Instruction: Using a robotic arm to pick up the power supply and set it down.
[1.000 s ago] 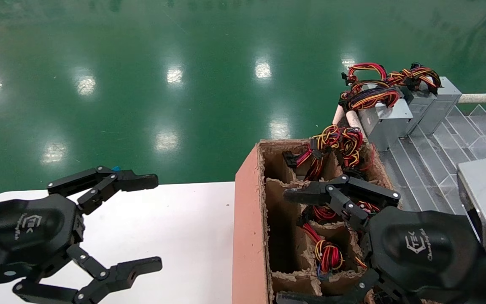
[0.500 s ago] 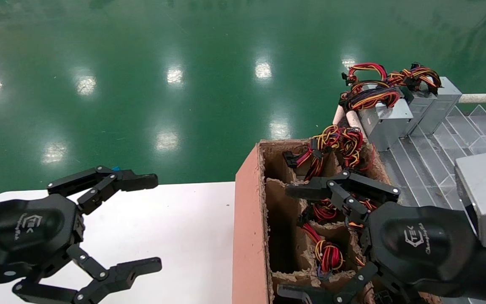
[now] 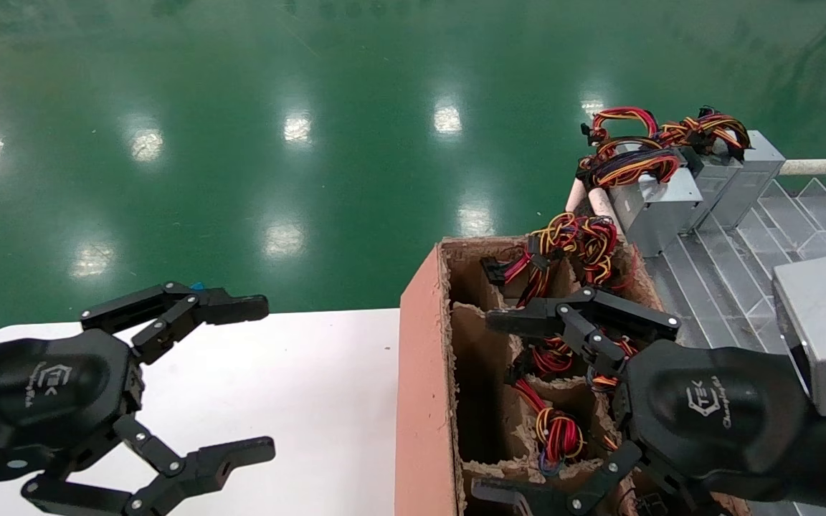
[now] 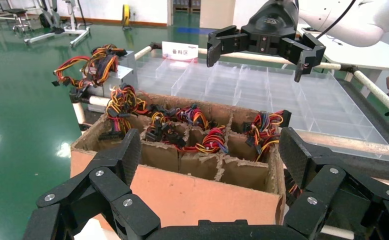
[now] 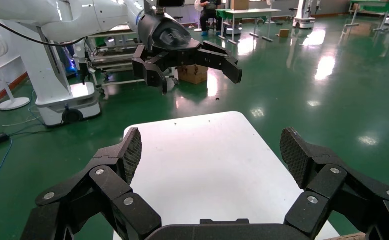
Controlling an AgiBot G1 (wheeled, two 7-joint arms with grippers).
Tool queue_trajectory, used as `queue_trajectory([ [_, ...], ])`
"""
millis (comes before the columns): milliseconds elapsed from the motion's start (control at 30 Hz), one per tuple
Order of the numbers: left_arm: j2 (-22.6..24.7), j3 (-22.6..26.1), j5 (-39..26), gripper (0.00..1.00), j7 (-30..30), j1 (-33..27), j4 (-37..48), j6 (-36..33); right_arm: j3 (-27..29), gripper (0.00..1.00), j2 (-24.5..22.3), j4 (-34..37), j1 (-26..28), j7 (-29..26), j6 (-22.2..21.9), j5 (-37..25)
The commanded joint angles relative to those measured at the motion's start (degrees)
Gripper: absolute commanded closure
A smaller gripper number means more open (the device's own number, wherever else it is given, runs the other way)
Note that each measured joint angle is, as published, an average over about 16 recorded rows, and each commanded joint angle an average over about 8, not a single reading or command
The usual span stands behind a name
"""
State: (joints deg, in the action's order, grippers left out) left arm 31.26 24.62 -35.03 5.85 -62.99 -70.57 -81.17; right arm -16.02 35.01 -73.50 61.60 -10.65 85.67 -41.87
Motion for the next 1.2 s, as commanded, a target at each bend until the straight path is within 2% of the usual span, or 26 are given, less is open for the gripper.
queue_trajectory([
  [33,0.0,0.0,0.0,0.00,0.0,0.0,0.0,0.0,0.0,0.00,0.0,0.0,0.0,0.0,0.0,0.0],
  [1200,0.0,0.0,0.0,0.00,0.0,0.0,0.0,0.0,-0.1,0.00,0.0,0.1,0.1,0.1,-0.1,-0.1],
])
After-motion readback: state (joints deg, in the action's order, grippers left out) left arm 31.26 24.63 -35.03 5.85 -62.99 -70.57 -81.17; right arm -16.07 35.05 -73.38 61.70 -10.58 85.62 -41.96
